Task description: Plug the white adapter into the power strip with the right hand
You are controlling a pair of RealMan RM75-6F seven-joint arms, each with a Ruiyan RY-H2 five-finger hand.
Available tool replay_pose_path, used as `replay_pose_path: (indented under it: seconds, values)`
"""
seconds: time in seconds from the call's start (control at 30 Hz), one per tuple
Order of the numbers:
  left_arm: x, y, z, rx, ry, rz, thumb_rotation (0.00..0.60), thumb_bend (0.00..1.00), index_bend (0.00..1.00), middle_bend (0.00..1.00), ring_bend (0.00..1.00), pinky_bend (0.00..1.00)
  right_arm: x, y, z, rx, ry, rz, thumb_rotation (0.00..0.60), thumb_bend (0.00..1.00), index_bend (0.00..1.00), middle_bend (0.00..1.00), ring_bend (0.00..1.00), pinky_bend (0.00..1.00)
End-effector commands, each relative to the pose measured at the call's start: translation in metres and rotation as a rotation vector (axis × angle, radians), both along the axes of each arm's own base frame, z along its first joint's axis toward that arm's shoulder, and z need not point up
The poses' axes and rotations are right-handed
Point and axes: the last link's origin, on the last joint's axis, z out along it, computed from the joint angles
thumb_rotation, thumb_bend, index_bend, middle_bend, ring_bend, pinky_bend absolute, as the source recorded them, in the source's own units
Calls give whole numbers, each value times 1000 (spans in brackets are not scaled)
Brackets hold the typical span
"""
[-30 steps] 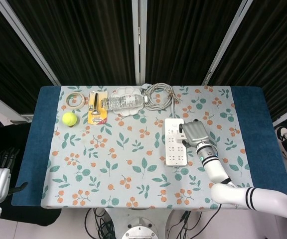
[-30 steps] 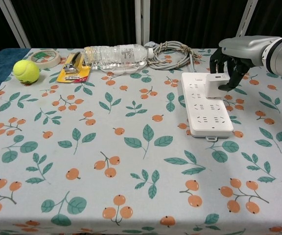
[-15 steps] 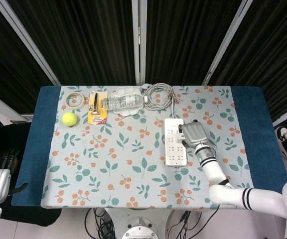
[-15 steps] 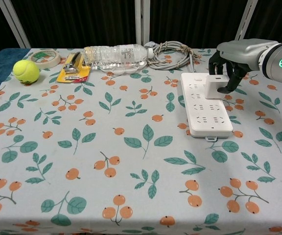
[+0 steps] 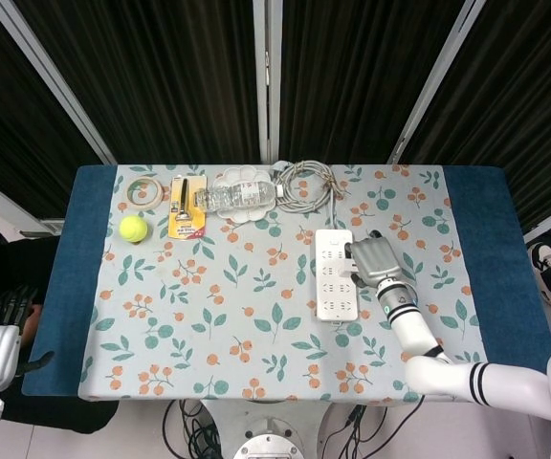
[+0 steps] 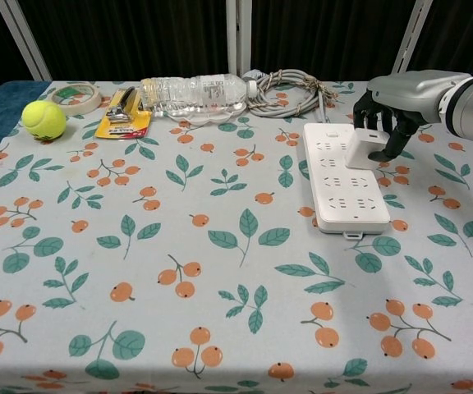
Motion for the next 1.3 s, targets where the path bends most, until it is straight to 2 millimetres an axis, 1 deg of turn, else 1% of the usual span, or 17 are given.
replay_pose_path:
  seconds: [0.03, 0.13, 0.43, 0.53, 0.63, 0.73, 0.8, 0.87, 0.93, 0.97, 1.03, 1.07, 1.13, 1.17, 1.23, 1.27, 1.3]
  values:
    - [0, 0, 0, 0, 1, -1, 600, 102, 10, 0, 0, 0, 0, 1, 2, 7, -7, -4, 600, 410, 382, 425, 257, 45]
    - [1, 0, 0, 2, 2, -4, 600, 102, 10, 0, 0, 0, -1, 2, 4, 13, -12, -7, 600, 406, 293, 360, 183, 5]
    - [1, 0, 1, 1, 5, -6, 600, 103, 10, 0, 0, 0, -1, 7, 10, 31, -19, -13, 600, 405, 234, 304, 145, 0]
    - [2, 1, 2, 2, 7, -9, 600, 102, 10, 0, 0, 0, -1, 10, 19, 28, -31, -13, 600, 405, 209, 284, 124, 0]
    - [3, 2, 3, 2, 10, -13, 600, 102, 10, 0, 0, 0, 1, 15, 35, 12, -66, -15, 600, 405, 192, 274, 118, 0]
    - [5, 3, 4, 4, 13, -18, 600, 103, 10, 0, 0, 0, 4, 21, 54, -5, -141, -17, 600, 398, 184, 275, 118, 0]
    - [6, 3, 4, 5, 14, -21, 600, 102, 10, 0, 0, 0, 9, 26, 64, 5, -246, -31, 600, 357, 182, 288, 124, 0]
    - [8, 3, 4, 5, 14, -25, 600, 102, 10, 0, 0, 0, 14, 29, 71, 12, -409, -61, 600, 314, 210, 332, 168, 2]
    - [9, 3, 3, 4, 13, -27, 600, 102, 10, 0, 0, 0, 15, 29, 71, 14, -612, -110, 600, 303, 323, 417, 284, 80]
    - [9, 3, 3, 3, 14, -27, 600, 102, 10, 0, 0, 0, 15, 29, 69, 22, -698, -138, 600, 304, 405, 468, 363, 179]
    - [10, 3, 3, 2, 16, -29, 600, 103, 10, 0, 0, 0, 13, 28, 65, 50, -851, -191, 600, 318, 561, 561, 520, 421]
    - [11, 2, 3, 2, 17, -29, 600, 103, 10, 0, 0, 0, 12, 27, 63, 69, -942, -221, 600, 333, 632, 600, 584, 514]
    - [11, 2, 3, 3, 18, -29, 600, 103, 10, 0, 0, 0, 10, 24, 58, 88, -1062, -260, 600, 380, 746, 667, 674, 633]
    - [12, 2, 3, 4, 18, -29, 600, 103, 10, 0, 0, 0, 7, 22, 54, 96, -1127, -287, 600, 427, 808, 711, 723, 694]
    - [12, 1, 3, 2, 18, -27, 600, 103, 13, 0, 0, 0, 3, 19, 46, 106, -1204, -324, 600, 526, 895, 789, 804, 785]
    - [12, 1, 3, 1, 18, -25, 600, 102, 15, 0, 0, 0, 0, 17, 42, 112, -1241, -347, 600, 549, 912, 808, 824, 806]
    - [12, 1, 3, 0, 19, -24, 600, 102, 20, 0, 0, 0, -2, 15, 38, 115, -1262, -361, 600, 592, 944, 843, 869, 853]
